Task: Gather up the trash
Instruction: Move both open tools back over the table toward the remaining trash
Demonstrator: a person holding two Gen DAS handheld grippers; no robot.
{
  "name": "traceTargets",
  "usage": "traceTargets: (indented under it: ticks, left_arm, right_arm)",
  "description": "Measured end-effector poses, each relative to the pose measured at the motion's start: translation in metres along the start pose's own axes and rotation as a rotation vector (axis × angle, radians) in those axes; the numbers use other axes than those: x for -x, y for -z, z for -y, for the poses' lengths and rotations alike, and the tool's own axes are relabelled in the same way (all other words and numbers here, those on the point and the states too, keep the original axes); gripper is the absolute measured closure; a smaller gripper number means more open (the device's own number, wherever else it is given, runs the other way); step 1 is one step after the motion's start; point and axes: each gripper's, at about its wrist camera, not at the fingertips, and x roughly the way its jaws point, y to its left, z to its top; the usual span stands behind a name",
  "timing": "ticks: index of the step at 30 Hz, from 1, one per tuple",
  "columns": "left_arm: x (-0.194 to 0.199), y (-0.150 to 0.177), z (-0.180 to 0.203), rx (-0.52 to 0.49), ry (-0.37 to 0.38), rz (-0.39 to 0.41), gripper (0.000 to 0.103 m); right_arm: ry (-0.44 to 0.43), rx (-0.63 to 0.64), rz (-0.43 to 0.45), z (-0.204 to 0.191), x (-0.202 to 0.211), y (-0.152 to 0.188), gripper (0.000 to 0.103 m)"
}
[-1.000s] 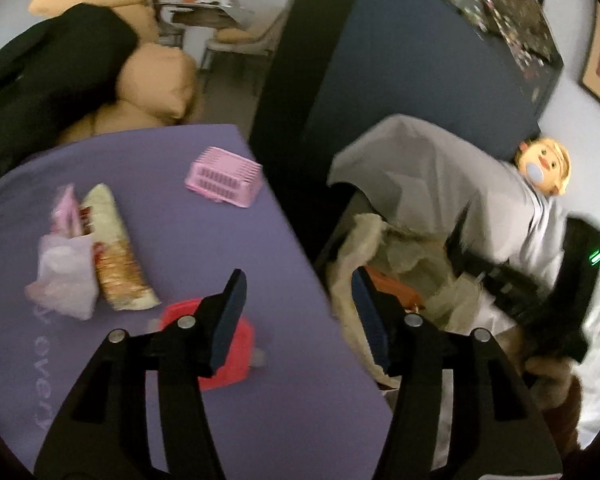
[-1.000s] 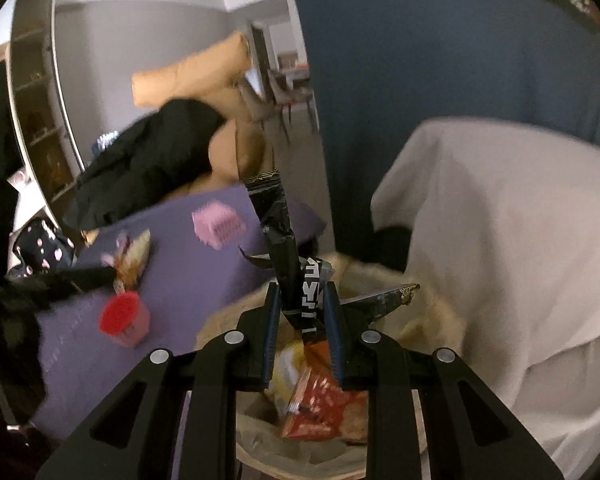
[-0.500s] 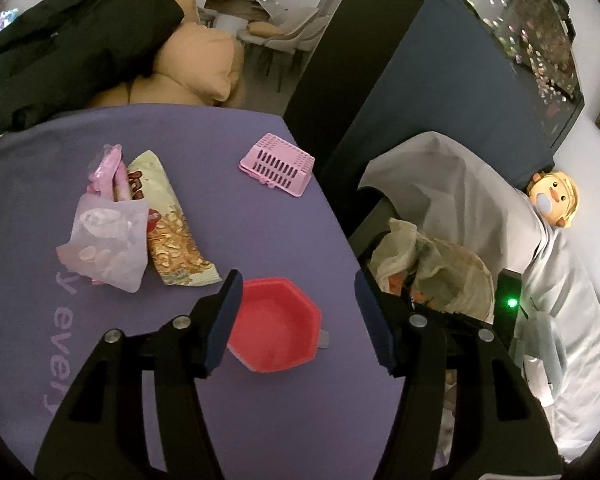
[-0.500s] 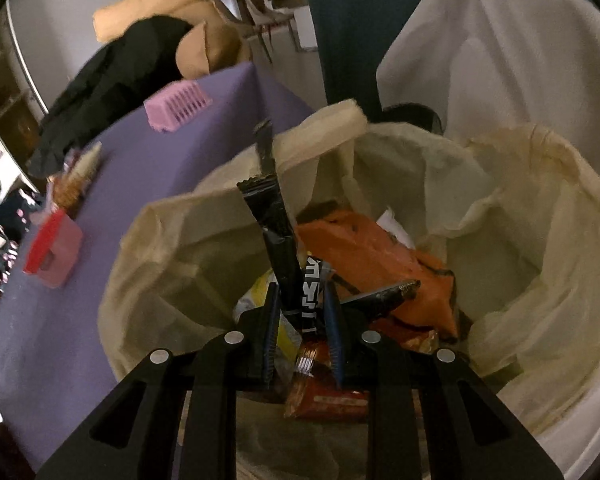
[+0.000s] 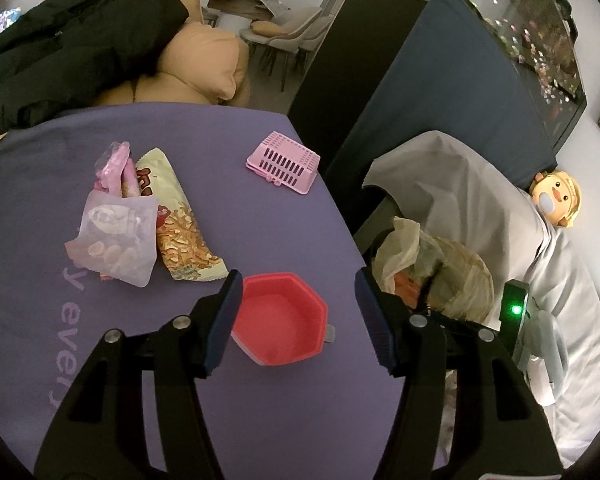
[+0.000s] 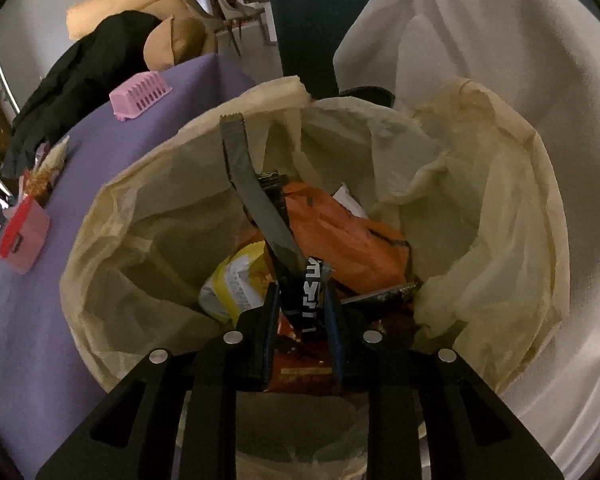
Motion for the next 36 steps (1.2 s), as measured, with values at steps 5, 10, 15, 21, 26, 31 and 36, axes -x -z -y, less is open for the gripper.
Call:
traceTargets:
  ticks: [5,10,15,21,26,31,36]
  left_arm:
    - [0.007,0.0,-0.005,0.009,0.0,0.018,0.044]
    - [0.016,0.0,-0.016,0.036,-0.011,0.038,0.044]
    - [0.029,0.002,-0.03,0.05,-0.044,0.064,0.044]
    - [0.044,0.004,-0.056,0.061,-0.108,0.096,0.043]
    - [0.053,0.007,-0.081,0.091,-0.141,0.11,0.043]
    - [0.061,0.013,-0.106,0.127,-0.173,0.117,0.043]
    - [0.069,0.016,-0.129,0.143,-0.213,0.122,0.043]
  right_arm:
    - [0.007,0.021,0.054,-0.007,0.021,-0.004,0.057]
    - [-0.019,0.043,0.113,-0.025,0.051,-0.012,0.049]
    - [-0.071,0.105,0.198,-0.056,0.082,-0.027,0.048]
    - [-0.118,0.203,0.272,-0.099,0.1,-0.038,0.041]
    - [-0.156,0.251,0.291,-0.126,0.103,-0.042,0.041]
    - [-0.214,0.299,0.238,-0.16,0.098,-0.05,0.041]
    - [-0.224,0.355,0.219,-0.193,0.09,-0.061,0.041]
